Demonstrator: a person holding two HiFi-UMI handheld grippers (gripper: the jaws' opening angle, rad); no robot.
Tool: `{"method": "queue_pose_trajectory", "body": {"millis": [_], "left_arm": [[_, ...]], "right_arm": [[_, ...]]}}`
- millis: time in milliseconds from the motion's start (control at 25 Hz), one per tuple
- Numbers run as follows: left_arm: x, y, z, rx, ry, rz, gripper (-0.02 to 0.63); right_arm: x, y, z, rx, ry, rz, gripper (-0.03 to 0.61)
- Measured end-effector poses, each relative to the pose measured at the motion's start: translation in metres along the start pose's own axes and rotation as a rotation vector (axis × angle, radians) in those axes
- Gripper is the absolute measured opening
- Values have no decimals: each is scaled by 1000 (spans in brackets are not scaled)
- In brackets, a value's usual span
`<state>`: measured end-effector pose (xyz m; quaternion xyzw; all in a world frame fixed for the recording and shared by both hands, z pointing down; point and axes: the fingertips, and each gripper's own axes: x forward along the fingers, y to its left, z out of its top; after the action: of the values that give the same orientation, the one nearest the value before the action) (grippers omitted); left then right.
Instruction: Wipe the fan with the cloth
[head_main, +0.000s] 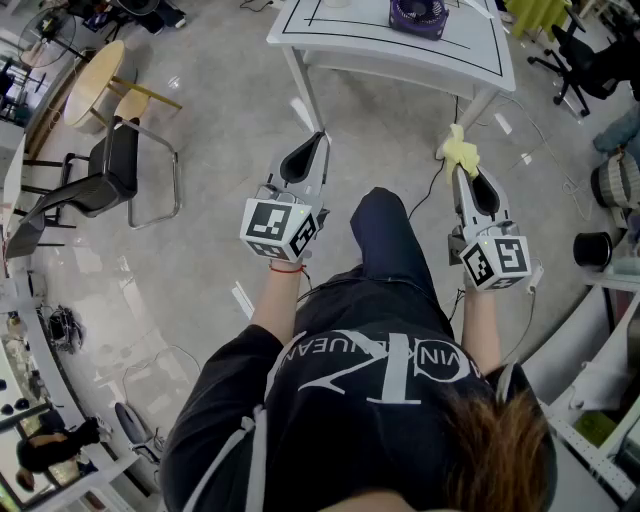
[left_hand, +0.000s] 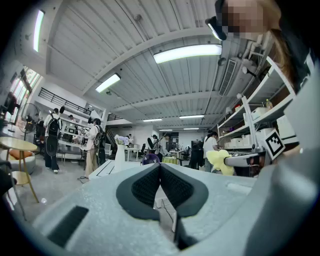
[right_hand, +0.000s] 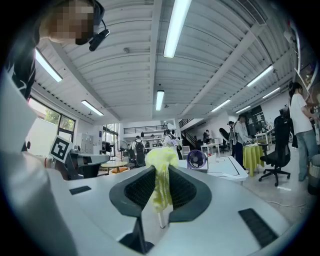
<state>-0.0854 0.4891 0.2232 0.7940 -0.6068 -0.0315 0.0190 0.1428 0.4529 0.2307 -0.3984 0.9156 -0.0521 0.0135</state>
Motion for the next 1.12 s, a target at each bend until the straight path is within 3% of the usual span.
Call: {"method": "queue_pose_trajectory", "body": {"millis": [280,480,1120], "left_arm": [[13,9,-7,59,5,38,4],[33,15,-11,62,13,36,3],[168,73,-50,23,93,-15,5]], "right_arm": [[9,-8,-6,-87,21,-54,71],[20,-24,-11,-89,39,-83,71],[137,-98,-31,-75,95,-77,75]]}}
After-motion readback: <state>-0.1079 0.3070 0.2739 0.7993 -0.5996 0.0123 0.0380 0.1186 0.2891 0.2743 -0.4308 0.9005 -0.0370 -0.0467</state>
